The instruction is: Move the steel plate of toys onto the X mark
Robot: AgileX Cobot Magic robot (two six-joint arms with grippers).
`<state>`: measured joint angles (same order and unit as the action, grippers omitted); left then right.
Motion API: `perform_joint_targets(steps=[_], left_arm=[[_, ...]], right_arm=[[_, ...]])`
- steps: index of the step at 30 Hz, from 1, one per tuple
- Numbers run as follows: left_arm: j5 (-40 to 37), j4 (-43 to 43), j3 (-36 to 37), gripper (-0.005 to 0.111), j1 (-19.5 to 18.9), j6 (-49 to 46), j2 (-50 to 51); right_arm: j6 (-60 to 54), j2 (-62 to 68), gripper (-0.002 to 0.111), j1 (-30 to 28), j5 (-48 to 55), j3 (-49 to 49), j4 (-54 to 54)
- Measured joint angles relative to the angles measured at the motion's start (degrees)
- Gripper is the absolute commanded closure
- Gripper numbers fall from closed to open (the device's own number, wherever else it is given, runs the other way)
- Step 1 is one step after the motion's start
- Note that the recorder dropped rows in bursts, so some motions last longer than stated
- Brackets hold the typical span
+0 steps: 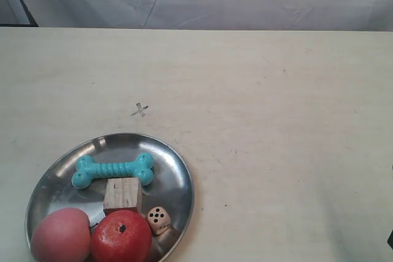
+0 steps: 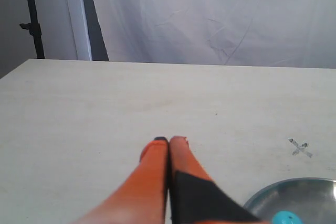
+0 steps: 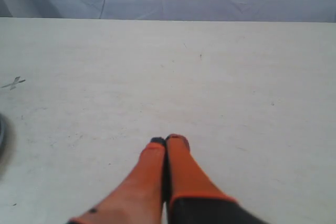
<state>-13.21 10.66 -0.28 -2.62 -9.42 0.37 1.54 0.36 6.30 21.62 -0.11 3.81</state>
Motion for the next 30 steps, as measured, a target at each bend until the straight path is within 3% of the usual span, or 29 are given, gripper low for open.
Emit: perform_joint_targets(steps=[4, 7, 11, 18, 30], left_arm=[[0.0, -0.8, 0.0, 0.106, 0.0, 0.0, 0.0], [0.89, -6.6, 0.0, 0.106, 0.0, 0.0, 0.0], [7.23, -10.66, 0.0, 0.106, 0.0, 0.73, 0.0], [20.79, 1.77, 0.0, 0.106, 0.0, 2.92, 0.0], [28.23, 20.0, 0.0, 0.106, 0.0, 4.34, -0.08]], right_arm=[[0.0, 0.0, 0.108, 0.0, 0.0, 0.0, 0.0], [0.0, 0.0, 0.108, 0.0, 0.0, 0.0, 0.0], [0.0, 0.0, 0.108, 0.0, 0.0, 0.0, 0.0], [0.0, 0.0, 0.108, 0.0, 0.0, 0.0, 0.0], [0.0, 0.0, 0.108, 0.0, 0.0, 0.0, -2.76]])
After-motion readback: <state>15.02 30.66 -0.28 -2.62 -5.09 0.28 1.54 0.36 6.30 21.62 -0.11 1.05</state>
